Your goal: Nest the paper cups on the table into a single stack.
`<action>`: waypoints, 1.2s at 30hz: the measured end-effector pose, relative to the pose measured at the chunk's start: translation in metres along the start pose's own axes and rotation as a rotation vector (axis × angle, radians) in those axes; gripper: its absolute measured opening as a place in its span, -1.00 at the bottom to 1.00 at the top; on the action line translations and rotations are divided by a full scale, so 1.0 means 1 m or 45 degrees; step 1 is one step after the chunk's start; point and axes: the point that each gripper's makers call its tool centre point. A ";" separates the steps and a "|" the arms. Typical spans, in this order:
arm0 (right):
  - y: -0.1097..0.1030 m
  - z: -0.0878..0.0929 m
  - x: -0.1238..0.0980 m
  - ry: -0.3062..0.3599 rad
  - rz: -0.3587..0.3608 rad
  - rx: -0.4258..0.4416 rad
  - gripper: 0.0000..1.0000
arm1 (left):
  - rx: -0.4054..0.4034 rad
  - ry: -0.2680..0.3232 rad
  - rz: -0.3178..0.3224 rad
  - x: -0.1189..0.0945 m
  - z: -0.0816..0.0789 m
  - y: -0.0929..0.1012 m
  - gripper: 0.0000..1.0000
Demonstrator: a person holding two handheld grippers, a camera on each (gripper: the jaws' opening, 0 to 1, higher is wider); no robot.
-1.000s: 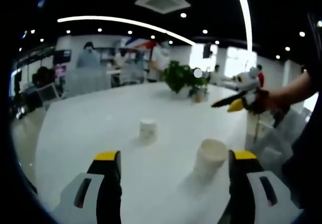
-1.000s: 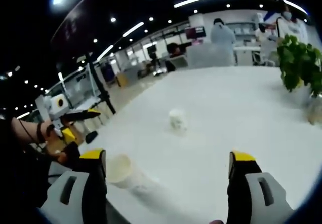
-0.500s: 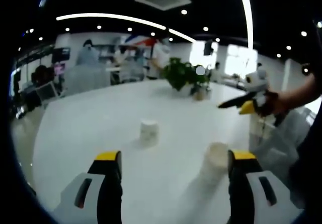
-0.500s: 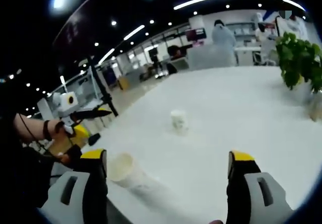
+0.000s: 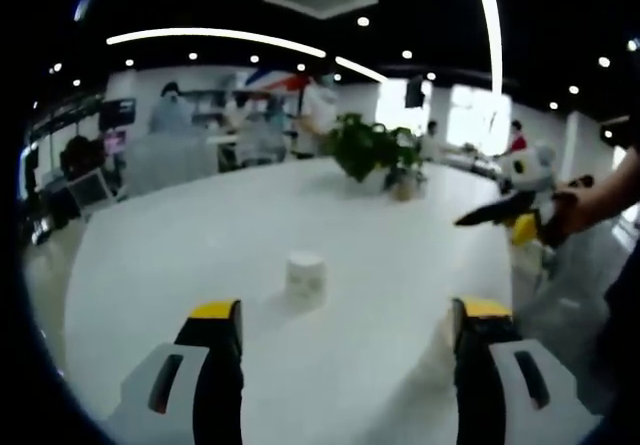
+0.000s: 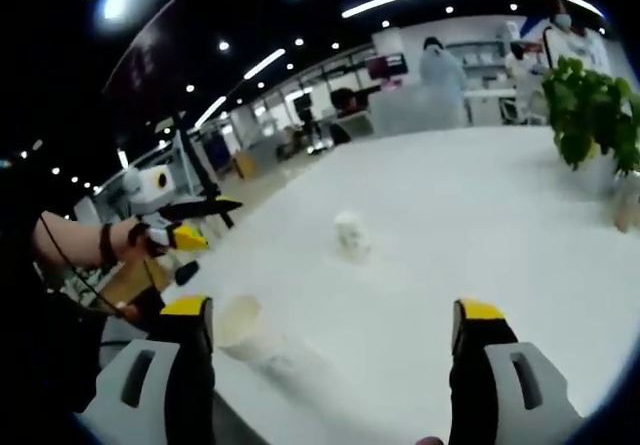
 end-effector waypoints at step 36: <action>0.003 0.015 0.006 -0.023 -0.124 0.034 0.99 | 0.015 -0.038 0.009 0.081 0.014 -0.025 0.64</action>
Point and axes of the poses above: the point that each gripper's makers call its tool centre point, and the gripper's own axes: x roughly forward along the fingers, y roughly to its right, z roughly out of its underside, and after that the axes turned 8 degrees about x, right-handed
